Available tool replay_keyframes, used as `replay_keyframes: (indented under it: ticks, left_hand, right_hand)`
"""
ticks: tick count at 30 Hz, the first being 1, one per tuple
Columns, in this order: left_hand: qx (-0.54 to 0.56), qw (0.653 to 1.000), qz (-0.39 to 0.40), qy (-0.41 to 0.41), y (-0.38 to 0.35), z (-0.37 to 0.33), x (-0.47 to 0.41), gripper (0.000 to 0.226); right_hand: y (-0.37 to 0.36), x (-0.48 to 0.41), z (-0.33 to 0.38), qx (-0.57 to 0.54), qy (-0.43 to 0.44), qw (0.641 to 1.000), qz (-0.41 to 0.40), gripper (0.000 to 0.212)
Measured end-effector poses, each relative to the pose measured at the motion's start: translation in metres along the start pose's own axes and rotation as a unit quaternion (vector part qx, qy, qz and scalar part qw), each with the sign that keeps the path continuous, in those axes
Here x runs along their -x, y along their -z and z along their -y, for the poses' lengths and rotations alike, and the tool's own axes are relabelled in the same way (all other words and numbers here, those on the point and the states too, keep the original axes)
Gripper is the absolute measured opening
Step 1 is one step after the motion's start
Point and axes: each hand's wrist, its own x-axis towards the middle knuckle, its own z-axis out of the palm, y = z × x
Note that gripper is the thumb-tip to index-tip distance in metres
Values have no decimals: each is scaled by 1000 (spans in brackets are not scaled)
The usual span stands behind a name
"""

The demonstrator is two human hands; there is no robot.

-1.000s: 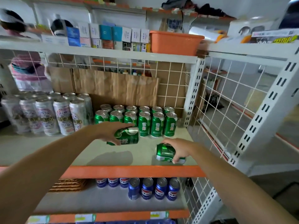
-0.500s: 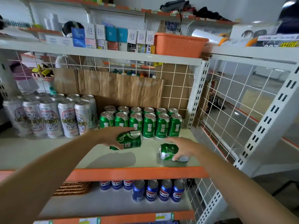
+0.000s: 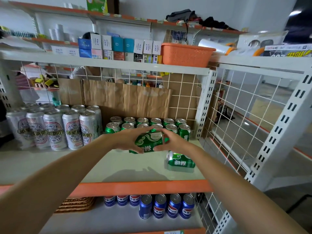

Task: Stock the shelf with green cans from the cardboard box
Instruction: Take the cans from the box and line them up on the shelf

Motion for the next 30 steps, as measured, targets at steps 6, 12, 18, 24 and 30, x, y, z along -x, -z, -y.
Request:
replay_keyframes:
  ticks: [6,12,18,24,30]
  left_hand:
    - [-4,1000,-21,-22,1,-7,-3,95]
    - [57,995,-72,-25,2,-7,-7,97]
    - [115,987,-113,-2,-2,2,-9,95]
    - [279,948,-155,11,-8,-3,-13,92]
    - [335,922,-192,-20,-10,-8,-16,56]
  right_hand:
    - [4,0,4,20,16,999,-32,71]
    - [11,0,-3,3,14,998,-68,87]
    - [19,6,-14,-52,5,995,-88,82]
    - [24,6,-25,-148,-8,984,-94,80]
    - [28,3,-29,-199,-1,977,-73,56]
